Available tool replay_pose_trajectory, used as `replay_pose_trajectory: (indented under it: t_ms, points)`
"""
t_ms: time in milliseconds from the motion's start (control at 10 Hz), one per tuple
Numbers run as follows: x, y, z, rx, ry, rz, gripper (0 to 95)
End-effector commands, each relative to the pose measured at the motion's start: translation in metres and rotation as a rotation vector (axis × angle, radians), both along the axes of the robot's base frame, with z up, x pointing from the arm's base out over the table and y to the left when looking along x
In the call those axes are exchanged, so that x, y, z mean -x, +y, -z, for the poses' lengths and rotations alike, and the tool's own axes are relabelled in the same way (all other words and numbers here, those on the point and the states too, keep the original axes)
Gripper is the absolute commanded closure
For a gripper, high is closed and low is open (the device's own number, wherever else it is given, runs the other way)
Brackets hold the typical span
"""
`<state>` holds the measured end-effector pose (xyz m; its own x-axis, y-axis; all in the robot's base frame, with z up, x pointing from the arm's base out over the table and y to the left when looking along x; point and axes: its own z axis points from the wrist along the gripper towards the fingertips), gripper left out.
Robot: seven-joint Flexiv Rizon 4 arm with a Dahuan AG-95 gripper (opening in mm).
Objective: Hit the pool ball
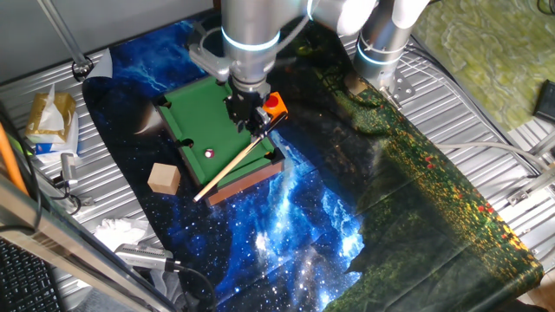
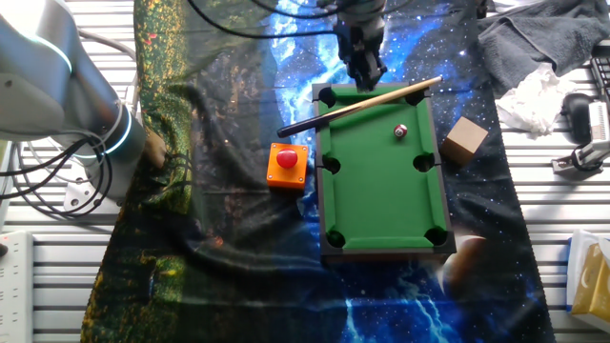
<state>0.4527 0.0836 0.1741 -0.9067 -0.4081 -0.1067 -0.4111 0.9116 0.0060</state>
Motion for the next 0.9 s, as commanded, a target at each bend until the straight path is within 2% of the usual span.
replay_pose_trajectory:
  t_ms: [100,300,900]
  points:
    - [0.0009,0.0027,-0.0032,0.005,0.014,-0.032,95.0]
    - [0.0029,0.0035,-0.0104,0.007,0.026,-0.054,95.0]
    - [0.0029,0.0035,-0.0104,0.007,0.026,-0.054,95.0]
